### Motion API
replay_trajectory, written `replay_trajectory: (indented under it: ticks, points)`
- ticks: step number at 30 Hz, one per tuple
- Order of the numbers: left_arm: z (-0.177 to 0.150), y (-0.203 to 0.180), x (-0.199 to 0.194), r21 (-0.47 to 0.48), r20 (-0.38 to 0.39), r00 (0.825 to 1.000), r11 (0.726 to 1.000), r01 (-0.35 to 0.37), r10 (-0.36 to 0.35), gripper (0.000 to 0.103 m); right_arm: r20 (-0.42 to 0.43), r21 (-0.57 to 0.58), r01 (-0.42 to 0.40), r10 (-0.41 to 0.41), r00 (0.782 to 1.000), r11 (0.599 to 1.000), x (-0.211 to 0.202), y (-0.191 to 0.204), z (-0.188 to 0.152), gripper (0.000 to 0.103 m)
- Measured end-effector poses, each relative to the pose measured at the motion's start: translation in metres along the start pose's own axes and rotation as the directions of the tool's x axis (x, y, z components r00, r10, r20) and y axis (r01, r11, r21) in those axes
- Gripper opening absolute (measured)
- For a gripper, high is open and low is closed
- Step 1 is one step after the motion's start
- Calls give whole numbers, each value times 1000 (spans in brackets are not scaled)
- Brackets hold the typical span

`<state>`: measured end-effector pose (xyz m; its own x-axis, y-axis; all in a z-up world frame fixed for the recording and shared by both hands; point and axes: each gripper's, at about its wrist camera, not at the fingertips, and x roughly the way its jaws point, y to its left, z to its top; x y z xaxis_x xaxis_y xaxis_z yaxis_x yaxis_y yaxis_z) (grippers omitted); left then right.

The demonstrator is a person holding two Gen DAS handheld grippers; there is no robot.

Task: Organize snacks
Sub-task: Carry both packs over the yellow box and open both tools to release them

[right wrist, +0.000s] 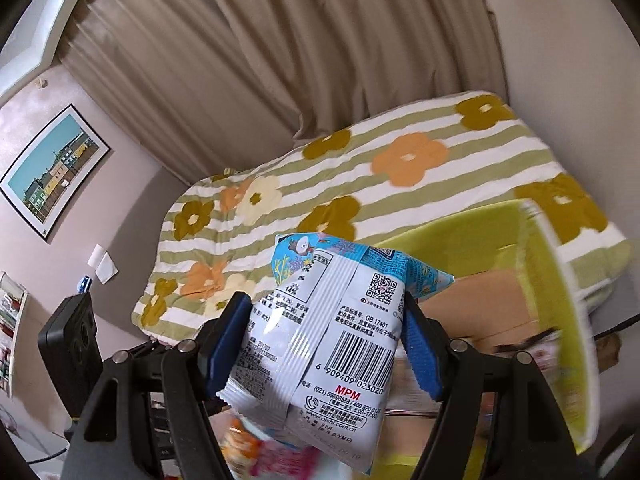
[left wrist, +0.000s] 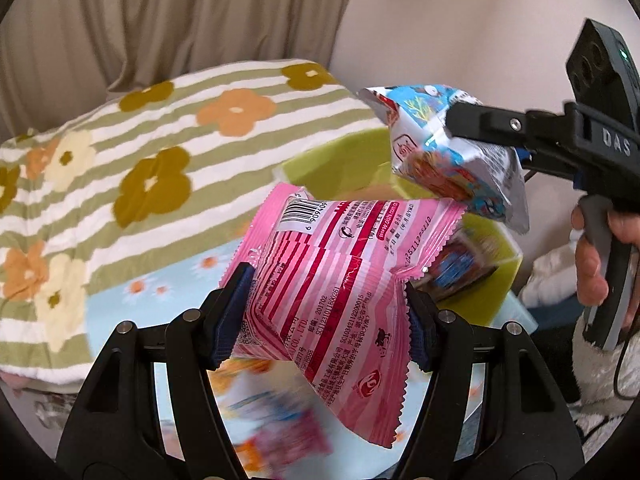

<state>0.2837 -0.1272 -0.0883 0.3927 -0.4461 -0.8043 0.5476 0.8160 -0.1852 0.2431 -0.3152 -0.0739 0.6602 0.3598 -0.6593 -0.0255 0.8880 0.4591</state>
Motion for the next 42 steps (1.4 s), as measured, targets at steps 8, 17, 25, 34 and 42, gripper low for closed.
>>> replay_trajectory:
  ticks: [8,17,25,34,42]
  points:
    - [23,-67,72,-79,-43,999,997,-7,4,63,-25,71,2,-1,1000,997,-16,-88,8,69]
    - [41,-87,121,-40,-93,993,996,-77,73,64,-48,125,-22,29,998,992,-11,-136,11,69]
    - [51,-86,152,38,-117,976,983,-181,184,103,-81,133,-22,33,996,991,2,-151,18,69]
    - [35,-79,128,-1,-105,977,982,-189,188,103,-117,46,15,-10,993,999,19,-142,20,69]
    - [27,-65,107,-55,-79,975,976,-210,205,103,-108,-2,81,-80,991,997,37,-131,24,78]
